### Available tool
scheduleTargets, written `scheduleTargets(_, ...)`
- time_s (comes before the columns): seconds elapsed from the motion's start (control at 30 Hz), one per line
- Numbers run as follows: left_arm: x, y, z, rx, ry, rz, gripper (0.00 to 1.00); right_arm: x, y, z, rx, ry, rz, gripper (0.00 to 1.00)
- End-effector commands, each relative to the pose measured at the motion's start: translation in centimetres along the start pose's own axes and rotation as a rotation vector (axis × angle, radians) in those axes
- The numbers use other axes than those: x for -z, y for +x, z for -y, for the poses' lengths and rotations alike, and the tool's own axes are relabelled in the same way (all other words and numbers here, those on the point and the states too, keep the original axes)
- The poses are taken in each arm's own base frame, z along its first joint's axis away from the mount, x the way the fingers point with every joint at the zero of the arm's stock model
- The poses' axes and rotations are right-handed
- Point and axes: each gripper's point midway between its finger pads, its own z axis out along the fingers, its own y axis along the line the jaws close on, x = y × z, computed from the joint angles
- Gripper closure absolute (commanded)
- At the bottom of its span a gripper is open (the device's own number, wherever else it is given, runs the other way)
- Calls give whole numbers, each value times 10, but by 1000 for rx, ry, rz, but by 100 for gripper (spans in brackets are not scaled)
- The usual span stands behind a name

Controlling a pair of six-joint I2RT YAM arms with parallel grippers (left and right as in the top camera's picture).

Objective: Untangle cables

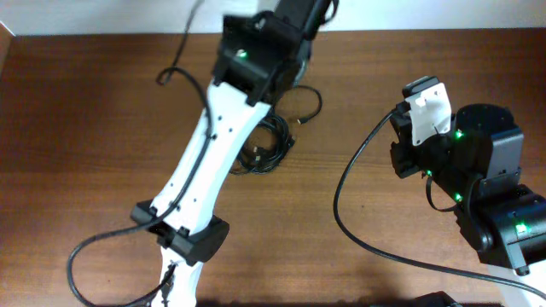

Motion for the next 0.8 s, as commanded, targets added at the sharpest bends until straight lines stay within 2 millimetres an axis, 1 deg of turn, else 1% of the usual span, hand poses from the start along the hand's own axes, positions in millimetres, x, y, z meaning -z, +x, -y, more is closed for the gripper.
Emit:
scheduleTargets(0.0, 55, -95, -69, 320, -239, 373, 0, 6, -8, 1, 11, 8, 22, 95)
scheduleTargets(0.03, 68, -112, -83, 375, -244, 431, 0, 6, -7, 0, 11, 8, 18, 95)
scheduleTargets(0.07, 78, -127, -91, 435, -201, 478, 0, 6, -5, 0, 11, 7, 13, 95)
scheduleTargets(0.1, 85, -138, -92, 441, -148, 504, 0, 6, -5, 0, 11, 7, 9, 95)
scheduleTargets(0.13, 95, -144, -86, 347, -32, 489, 0, 6, -4, 0, 15, 6, 7, 95)
scheduleTargets(0.17, 96, -137, -78, 249, 65, 439, 0, 6, -5, 0, 18, 7, 10, 95)
scheduleTargets(0.2, 95, -121, -77, 180, 120, 364, 0, 6, -6, 0, 18, 7, 14, 95)
scheduleTargets(0.23, 91, -106, -88, 163, 99, 307, 1, 6, -6, 0, 18, 7, 15, 95)
scheduleTargets(0.3, 82, -82, -100, 161, 68, 254, 1, 6, -4, 0, 17, 6, 6, 95)
scheduleTargets(0.43, 69, 6, -113, 120, 56, 195, 0, 6, -1, 0, 16, 4, -4, 95)
scheduleTargets(0.47, 67, 32, -113, 117, 81, 190, 0, 6, 0, -1, 16, 3, -8, 95)
scheduleTargets(0.5, 62, 80, -112, 81, 119, 133, 1, 6, 1, -1, 15, 1, -15, 95)
scheduleTargets(0.57, 50, 139, -115, -5, 105, -11, 0, 6, 3, -1, 14, 0, -23, 95)
scheduleTargets(0.6, 44, 173, -114, -64, 106, -116, 0, 6, 4, -1, 14, -1, -24, 95)
scheduleTargets(0.63, 39, 217, -105, -125, 157, -267, 0, 6, 4, -1, 11, -1, -25, 95)
scheduleTargets(0.67, 38, 244, -98, -139, 190, -371, 2, 6, 4, -2, 11, -3, -26, 95)
scheduleTargets(0.7, 36, 262, -92, -149, 212, -447, 6, 6, 5, -2, 11, -5, -29, 95)
scheduleTargets(0.73, 33, 279, -86, -168, 233, -517, 33, 6, 6, -2, 10, -6, -33, 95)
scheduleTargets(0.77, 27, 298, -79, -182, 245, -598, 52, 6, 8, -4, 9, -13, -40, 95)
